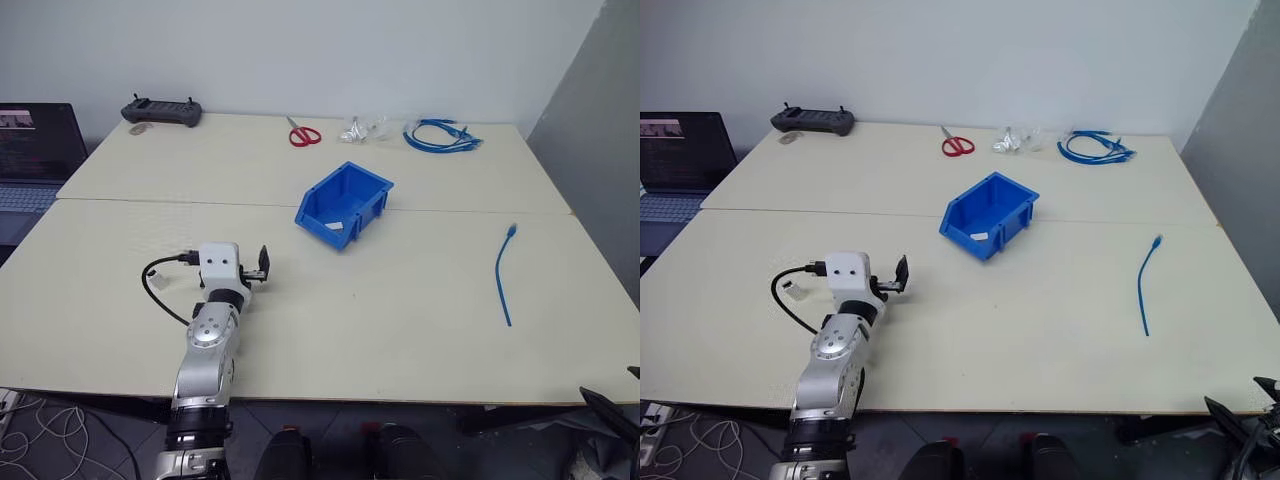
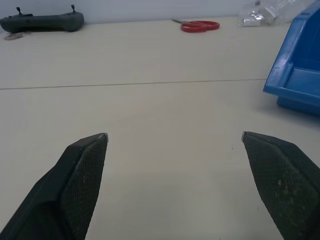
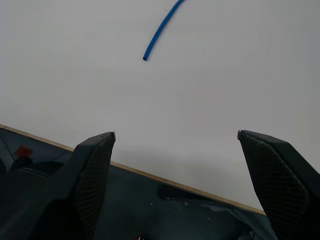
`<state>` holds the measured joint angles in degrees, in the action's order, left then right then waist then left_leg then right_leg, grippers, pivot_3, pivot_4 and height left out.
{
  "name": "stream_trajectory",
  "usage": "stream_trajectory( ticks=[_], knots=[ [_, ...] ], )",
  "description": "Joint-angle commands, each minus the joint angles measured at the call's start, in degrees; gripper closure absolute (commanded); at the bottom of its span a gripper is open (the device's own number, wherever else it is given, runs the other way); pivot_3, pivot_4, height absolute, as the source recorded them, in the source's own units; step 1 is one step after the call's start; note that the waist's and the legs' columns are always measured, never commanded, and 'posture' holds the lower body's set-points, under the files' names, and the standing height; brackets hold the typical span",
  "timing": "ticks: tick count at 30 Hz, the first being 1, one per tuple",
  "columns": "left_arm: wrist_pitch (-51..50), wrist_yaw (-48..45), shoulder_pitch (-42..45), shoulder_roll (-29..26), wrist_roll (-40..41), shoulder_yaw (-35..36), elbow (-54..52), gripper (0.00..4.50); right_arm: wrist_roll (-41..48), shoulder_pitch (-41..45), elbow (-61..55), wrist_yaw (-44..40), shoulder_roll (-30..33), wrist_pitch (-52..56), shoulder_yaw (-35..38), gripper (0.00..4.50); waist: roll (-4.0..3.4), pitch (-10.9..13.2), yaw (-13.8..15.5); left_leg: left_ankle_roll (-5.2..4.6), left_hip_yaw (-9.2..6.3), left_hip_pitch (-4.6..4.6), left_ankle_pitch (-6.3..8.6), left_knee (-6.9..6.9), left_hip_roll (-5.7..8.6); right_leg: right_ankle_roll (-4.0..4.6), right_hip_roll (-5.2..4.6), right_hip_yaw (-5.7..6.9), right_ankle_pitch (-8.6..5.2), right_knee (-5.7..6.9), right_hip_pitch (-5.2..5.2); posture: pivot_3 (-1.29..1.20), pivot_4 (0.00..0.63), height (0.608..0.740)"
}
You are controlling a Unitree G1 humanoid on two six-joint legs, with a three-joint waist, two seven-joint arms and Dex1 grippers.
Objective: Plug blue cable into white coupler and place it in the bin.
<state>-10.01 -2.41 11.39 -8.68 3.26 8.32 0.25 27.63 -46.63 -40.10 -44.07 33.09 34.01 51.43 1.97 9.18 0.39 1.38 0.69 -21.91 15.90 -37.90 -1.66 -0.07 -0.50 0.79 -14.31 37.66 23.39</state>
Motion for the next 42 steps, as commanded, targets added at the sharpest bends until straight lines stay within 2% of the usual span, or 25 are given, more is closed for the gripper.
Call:
stream_trajectory(
  ticks=[1, 8, 14, 20, 32, 38, 42],
  knots=[
    [-1.14, 2.23, -0.50, 0.71, 0.80, 1.73, -3.90, 0.00, -1.49, 0.03, 3.36, -1.66, 0.64, -3.86, 0.07, 0.33, 0.00, 0.00, 0.06, 0.00, 0.00, 0.00, 0.00, 0.00, 0.00, 0.00, 0.00, 0.00, 0.00, 0.00, 0.00, 0.00, 0.150, 0.740],
    [-1.31, 2.29, -1.64, 0.67, 0.73, 1.39, -4.92, 0.00, -3.78, 0.72, 9.87, -3.41, 0.31, -10.15, -2.39, 0.33, -0.02, 0.00, 0.03, 0.00, 0.00, 0.01, 0.00, 0.00, 0.00, 0.01, 0.00, 0.00, -0.01, 0.00, 0.00, 0.00, 0.150, 0.740],
    [-1.02, 2.49, -1.22, 1.11, 1.05, 1.45, -5.22, 0.00, -3.54, 1.50, 14.78, -5.70, 2.03, -13.01, -1.42, 0.33, -0.03, 0.00, 0.04, 0.00, 0.01, 0.01, 0.00, 0.00, 0.02, 0.01, 0.01, 0.00, 0.00, 0.00, 0.00, 0.00, 0.150, 0.740],
    [-1.07, 2.05, -1.91, 0.75, 1.34, 1.97, -5.71, 0.00, -1.04, 0.84, 2.01, -0.46, 1.87, -4.66, -1.63, 0.33, -0.15, -0.04, -0.10, 0.00, 0.00, 0.01, 0.00, 0.01, -0.03, 0.01, 0.00, -0.02, -0.01, 0.02, 0.00, 0.00, 0.150, 0.740],
    [-1.85, 0.75, -2.02, 0.51, 1.66, 1.19, -7.19, 0.00, 3.75, 6.17, -7.77, 6.09, 5.18, 8.94, -0.95, 0.33, -0.13, -0.02, -0.01, 0.02, 0.01, 0.00, 0.01, 0.00, 0.01, -0.01, 0.01, -0.01, 0.00, 0.00, 0.00, 0.00, 0.150, 0.740],
    [-6.45, -8.86, -3.82, -4.11, 4.93, -2.17, -14.50, 0.00, 8.68, 16.75, -13.62, 15.05, 6.84, 20.46, -4.28, 0.33, -0.10, 0.00, -0.09, 0.02, 0.00, 0.00, 0.01, -0.01, 0.00, -0.01, 0.08, -0.01, 0.00, 0.01, 0.00, 0.00, 0.150, 0.740],
    [-14.65, -24.23, -2.00, -11.62, 15.37, -5.20, -21.98, 0.00, 13.11, 22.73, -17.84, 20.42, 7.11, 27.63, -6.14, 0.33, -0.06, 0.04, -0.19, 0.03, -0.02, -0.04, 0.01, -0.01, 0.00, -0.01, 0.08, 0.01, 0.00, 0.03, 0.00, 0.00, 0.150, 0.740]
  ],
)
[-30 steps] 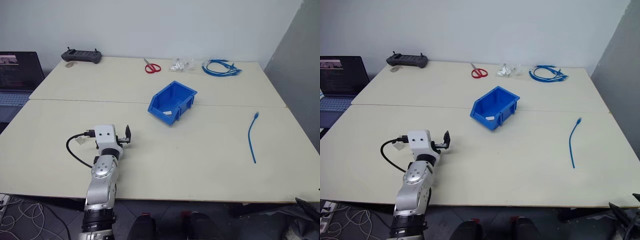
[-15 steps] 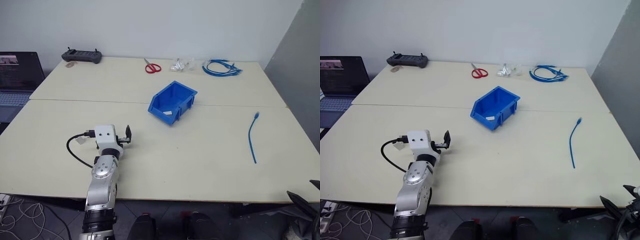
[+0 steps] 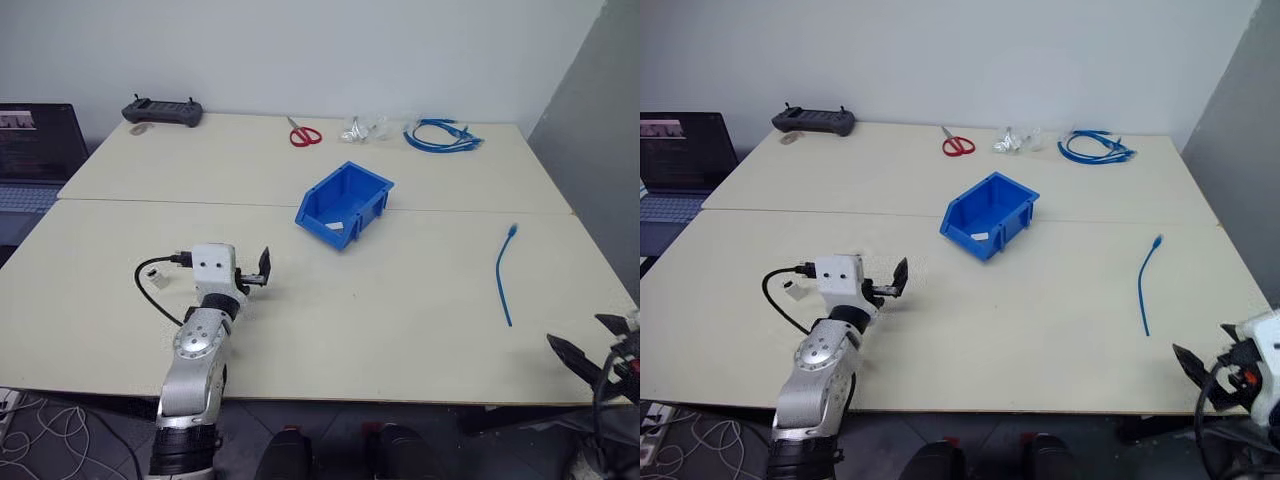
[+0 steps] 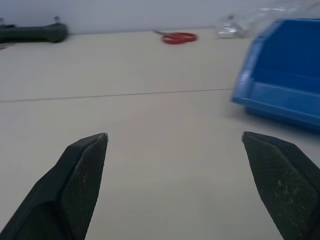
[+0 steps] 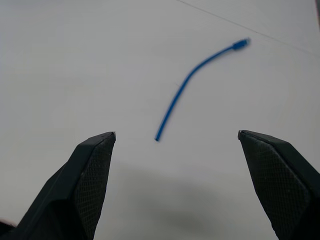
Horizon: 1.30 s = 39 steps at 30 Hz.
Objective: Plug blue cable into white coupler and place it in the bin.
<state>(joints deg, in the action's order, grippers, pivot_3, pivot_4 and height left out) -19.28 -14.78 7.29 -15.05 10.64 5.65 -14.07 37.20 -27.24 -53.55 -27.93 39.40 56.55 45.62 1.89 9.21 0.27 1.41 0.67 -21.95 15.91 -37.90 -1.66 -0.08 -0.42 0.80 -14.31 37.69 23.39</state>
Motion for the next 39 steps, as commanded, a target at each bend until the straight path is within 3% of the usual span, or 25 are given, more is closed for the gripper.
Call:
stream_trajectory(
  ticks=[1, 5, 8, 15, 19, 29, 39],
  knots=[
    [-7.09, -15.10, 2.82, -7.27, 10.07, -3.34, -8.70, 0.00, 4.52, 4.74, -4.95, 5.37, 0.92, 6.64, -0.67, 0.33, 0.01, 0.02, -0.14, 0.00, 0.00, 0.01, 0.00, 0.00, 0.00, 0.00, 0.01, 0.00, 0.00, 0.00, 0.00, 0.00, 0.150, 0.740],
    [-13.77, -29.11, 7.63, -14.29, 17.40, -9.19, -11.09, 0.00, 7.66, 12.93, -4.92, 10.72, 1.73, 12.38, -4.67, 0.33, 0.01, 0.07, -0.24, 0.00, 0.02, 0.02, 0.00, -0.02, 0.07, -0.01, -0.03, -0.03, 0.00, 0.00, -0.02, 0.00, 0.150, 0.740],
    [-12.74, -35.83, 11.07, -16.97, 16.76, -14.58, -9.70, 0.00, 8.52, 18.80, -3.57, 14.12, 1.49, 15.84, -8.49, 0.33, -0.08, 0.10, -0.40, 0.00, 0.02, 0.04, 0.00, -0.03, 0.06, -0.02, 0.03, -0.06, 0.01, 0.01, -0.01, 0.00, 0.150, 0.740],
    [-3.76, -42.97, 18.04, -15.67, 11.04, -21.26, -0.77, 0.00, 2.99, 35.74, 6.78, 24.22, -4.14, 21.46, -19.25, 0.33, -0.13, 0.14, -0.54, -0.01, 0.00, 0.03, 0.00, -0.02, 0.07, 0.01, 0.28, -0.10, 0.00, 0.00, 0.01, 0.00, 0.150, 0.740],
    [0.14, -44.07, 19.72, -14.10, 8.88, -22.11, 3.55, 0.00, -1.13, 40.01, 14.25, 25.33, -4.62, 19.94, -23.01, 0.33, -0.17, 0.17, -0.46, -0.02, 0.02, -0.08, -0.01, -0.03, 0.03, 0.03, 0.28, -0.13, -0.01, 0.01, 0.13, 0.00, 0.150, 0.740],
    [6.00, -40.95, 23.36, -7.23, 4.44, -21.47, 12.16, 0.00, -12.83, 48.01, 40.00, 24.79, -9.21, 5.07, -31.04, 0.33, -0.21, 0.19, -0.46, -0.04, 0.06, -0.14, -0.01, -0.05, 0.01, 0.00, 0.20, -0.18, 0.01, 0.02, 0.17, 0.00, 0.150, 0.740],
    [7.49, -41.11, 26.30, -5.18, 2.80, -21.58, 16.73, 0.00, -21.08, 60.67, 69.13, 20.59, -9.63, -13.23, -33.72, 0.33, -0.31, 0.24, -0.75, -0.04, 0.12, -0.13, -0.01, -0.04, -0.02, 0.03, 0.25, -0.23, 0.00, 0.11, 0.23, 0.00, 0.150, 0.740]
  ],
)
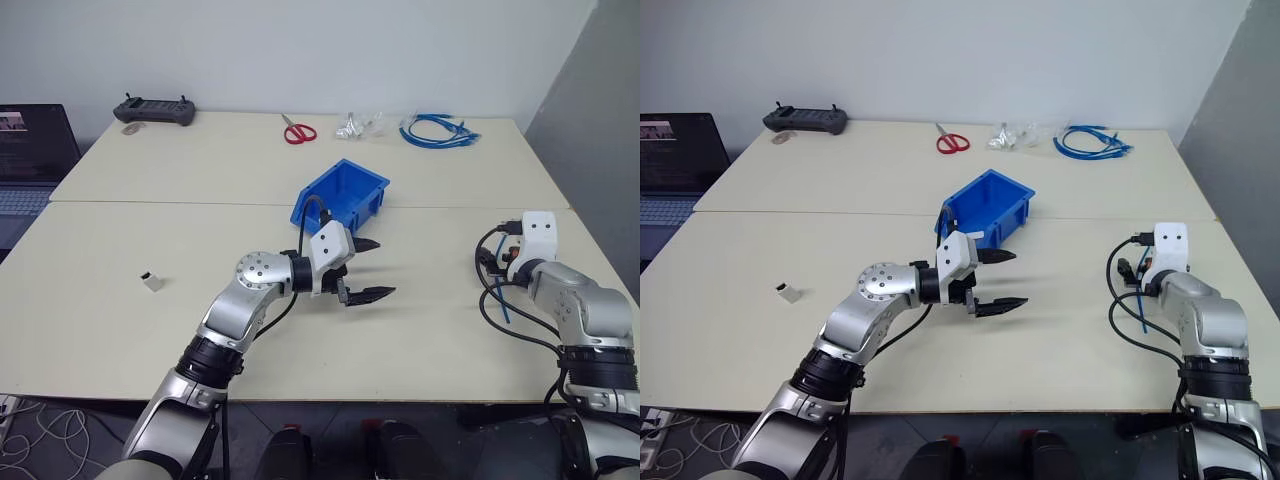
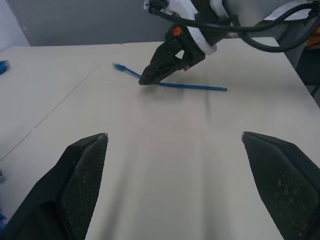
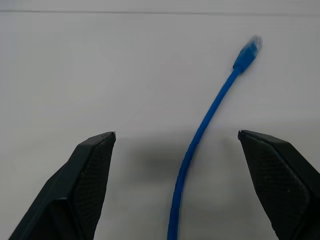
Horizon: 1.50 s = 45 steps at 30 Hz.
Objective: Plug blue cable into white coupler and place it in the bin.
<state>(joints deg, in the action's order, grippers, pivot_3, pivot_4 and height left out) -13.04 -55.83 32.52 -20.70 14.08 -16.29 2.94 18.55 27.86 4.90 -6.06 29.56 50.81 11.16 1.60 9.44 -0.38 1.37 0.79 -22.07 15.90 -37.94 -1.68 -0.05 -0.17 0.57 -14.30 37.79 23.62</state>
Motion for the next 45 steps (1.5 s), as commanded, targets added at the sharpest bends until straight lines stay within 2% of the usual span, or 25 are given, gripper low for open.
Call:
stream_trajectory(
  ticks=[1, 5, 12, 15, 22, 28, 30, 33, 35, 40, 45],
  knots=[
    [1.32, -0.13, 1.06, 0.39, -0.80, 0.39, -0.04, 0.00, -3.20, 7.49, 15.16, -1.74, 0.11, -9.86, 0.56, 0.33, -0.03, 0.02, -0.15, 0.00, 0.08, 0.00, 0.00, -0.02, 0.03, -0.01, 0.00, -0.06, 0.01, 0.00, 0.01, 0.00, 0.150, 0.740],
    [1.44, -0.31, 1.19, 0.35, -1.25, 0.59, 0.60, 0.00, -4.95, 12.96, 28.05, -2.82, -0.16, -16.06, 0.64, 0.33, -0.04, 0.03, -0.22, 0.00, 0.15, 0.05, 0.00, -0.02, 0.02, -0.03, -0.04, -0.13, 0.03, 0.05, 0.01, 0.00, 0.150, 0.740],
    [1.28, -0.46, 1.41, -0.09, -1.47, 0.99, 0.60, 0.00, -6.11, 18.44, 41.80, -3.37, 0.04, -22.66, 1.50, 0.33, -0.06, 0.03, -0.26, 0.00, 0.16, 0.03, 0.00, -0.01, -0.02, 0.20, -0.07, -0.15, 0.15, 0.05, 0.02, 0.00, 0.150, 0.740],
    [1.22, -0.42, 1.25, -0.56, -1.49, 1.24, 0.42, 0.00, -6.62, 19.37, 44.22, -4.26, -0.43, -24.36, 1.39, 0.82, -0.06, 0.03, -0.34, 0.00, 0.16, 0.04, -0.01, -0.02, -0.01, 0.18, -0.09, -0.15, 0.14, 0.07, 0.02, 0.00, 0.150, 0.740],
    [1.21, -0.20, 1.57, -0.86, -1.57, 1.22, 0.36, 0.00, -8.38, 19.62, 45.27, -7.42, -1.38, -27.26, -0.71, 2.75, -0.06, 0.03, -1.06, 0.00, 0.15, 0.06, -0.01, -0.02, -0.02, 0.16, -0.09, -0.14, 0.13, 0.13, 0.02, 0.00, 0.150, 0.740],
    [1.37, -0.02, 2.08, -0.68, -1.75, 1.15, 0.61, 0.00, -9.89, 18.09, 44.11, -9.31, -1.42, -28.26, -1.92, 4.05, -0.07, 0.03, -1.16, 0.00, 0.15, 0.06, -0.01, -0.02, -0.03, 0.17, -0.09, -0.14, 0.14, 0.14, 0.02, 0.00, 0.150, 0.740],
    [1.15, -0.06, 1.39, -0.86, -1.69, 0.94, -0.35, 0.00, -10.73, 16.87, 42.37, -10.46, -1.14, -28.75, -2.93, 4.48, -0.07, 0.03, -1.16, 0.00, 0.15, 0.07, -0.01, -0.02, -0.03, 0.17, -0.09, -0.15, 0.14, 0.15, 0.02, 0.00, 0.150, 0.740],
    [0.55, -0.34, 0.03, -1.53, -1.45, 0.76, -2.26, 0.00, -13.29, 13.73, 37.62, -13.93, -0.01, -30.63, -6.13, 4.48, -0.07, 0.03, -1.16, 0.00, 0.14, 0.06, -0.01, -0.02, -0.03, 0.16, -0.10, -0.14, 0.13, 0.14, 0.02, 0.00, 0.150, 0.740],
    [-1.21, -0.15, -2.57, -3.30, -0.67, 1.65, -5.93, 0.00, -16.14, 8.38, 29.65, -19.21, 2.69, -33.91, -10.44, 4.48, -0.08, 0.02, -1.16, 0.00, 0.13, 0.06, -0.01, -0.01, -0.02, 0.15, -0.10, -0.15, 0.13, 0.13, 0.02, 0.00, 0.150, 0.740],
    [-7.30, 1.80, -14.64, -9.82, 3.11, 6.98, -20.23, 0.00, -17.08, -4.70, 7.18, -33.62, 11.21, -45.38, -15.81, 4.48, -0.25, 0.08, -1.29, -0.08, 0.01, 0.05, 0.06, 0.05, -0.05, 0.06, -0.10, -0.15, 0.01, 0.14, 0.03, 0.00, 0.150, 0.740],
    [-12.77, 7.40, -32.12, -13.02, 7.02, 15.93, -34.20, 0.00, -15.20, -10.35, -6.39, -45.66, 15.54, -58.92, -19.57, 4.48, -0.34, 0.19, -1.51, -0.08, 0.00, 0.08, 0.06, 0.02, -0.14, 0.02, -0.23, -0.19, -0.01, 0.18, 0.15, 0.00, 0.150, 0.740]
  ],
)
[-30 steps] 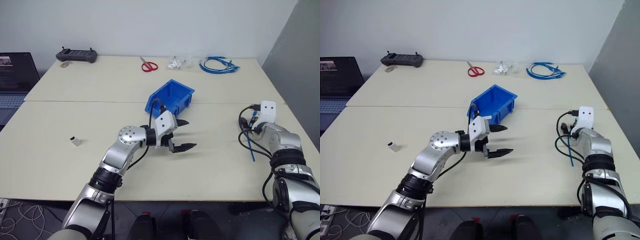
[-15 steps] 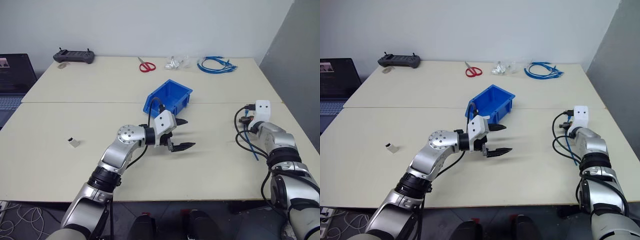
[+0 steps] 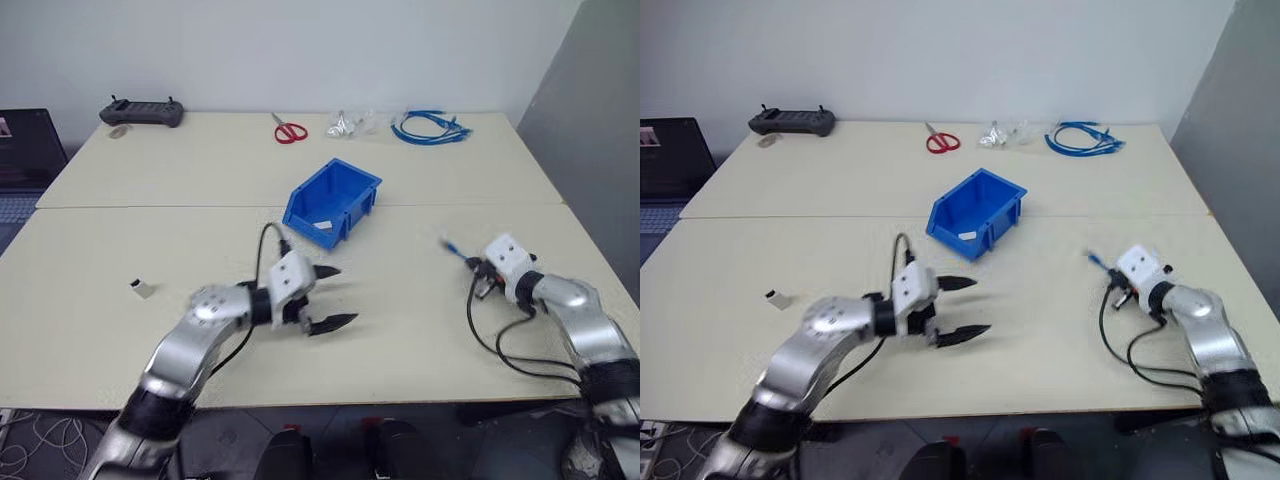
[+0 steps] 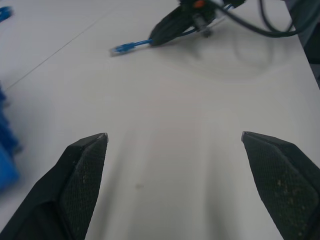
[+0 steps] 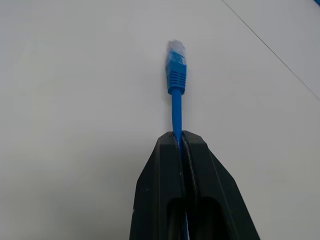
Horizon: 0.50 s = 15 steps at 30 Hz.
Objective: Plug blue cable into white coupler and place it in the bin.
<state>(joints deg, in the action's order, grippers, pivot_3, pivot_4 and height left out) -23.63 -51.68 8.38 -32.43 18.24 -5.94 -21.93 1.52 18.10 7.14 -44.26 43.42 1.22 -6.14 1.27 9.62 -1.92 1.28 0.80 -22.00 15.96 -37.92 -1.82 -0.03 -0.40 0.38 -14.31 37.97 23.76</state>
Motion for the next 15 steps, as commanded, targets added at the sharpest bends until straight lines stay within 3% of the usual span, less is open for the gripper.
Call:
stream_trajectory(
  ticks=[1, 6, 10, 15],
  knots=[
    [-2.55, 4.27, -11.28, -1.34, 3.10, 6.96, -11.46, 0.00, 2.46, -0.68, -9.84, -9.21, 1.29, -10.41, -3.17, 4.48, 0.01, 0.02, 0.00, 0.01, -0.04, 0.05, -0.01, 0.00, 0.00, 0.00, 0.01, 0.05, 0.00, 0.00, -0.05, 0.00, 0.150, 0.740],
    [-2.07, 12.50, -26.86, 2.90, 2.52, 12.43, -20.29, 0.00, 2.26, 2.64, -9.47, -13.57, -4.92, -14.10, -10.05, 4.48, 0.30, 0.26, 0.60, 0.02, -0.16, 0.54, -0.02, -0.02, -0.10, 0.05, 0.05, 0.17, -0.04, -0.01, -0.49, 0.00, 0.150, 0.740],
    [1.77, 17.07, -38.74, 6.51, -0.96, 12.62, -24.43, 0.00, 0.86, 5.05, -4.86, -16.82, -10.03, -17.24, -15.32, 4.48, 0.43, 0.31, 0.32, 0.03, -0.14, 0.52, -0.01, -0.01, -0.02, 0.14, 0.00, 0.06, -0.09, -0.03, -0.54, 0.00, 0.150, 0.740],
    [3.90, 21.00, -43.89, 9.13, -3.19, 10.57, -26.89, 0.00, -0.86, 8.40, 3.04, -21.07, -13.28, -23.60, -19.78, 4.48, 0.45, 0.37, 1.33, 0.02, -0.27, 0.35, -0.01, -0.02, 0.09, 0.28, -0.09, 0.22, -0.17, -0.03, -0.45, 0.00, 0.150, 0.740]
  ],
)
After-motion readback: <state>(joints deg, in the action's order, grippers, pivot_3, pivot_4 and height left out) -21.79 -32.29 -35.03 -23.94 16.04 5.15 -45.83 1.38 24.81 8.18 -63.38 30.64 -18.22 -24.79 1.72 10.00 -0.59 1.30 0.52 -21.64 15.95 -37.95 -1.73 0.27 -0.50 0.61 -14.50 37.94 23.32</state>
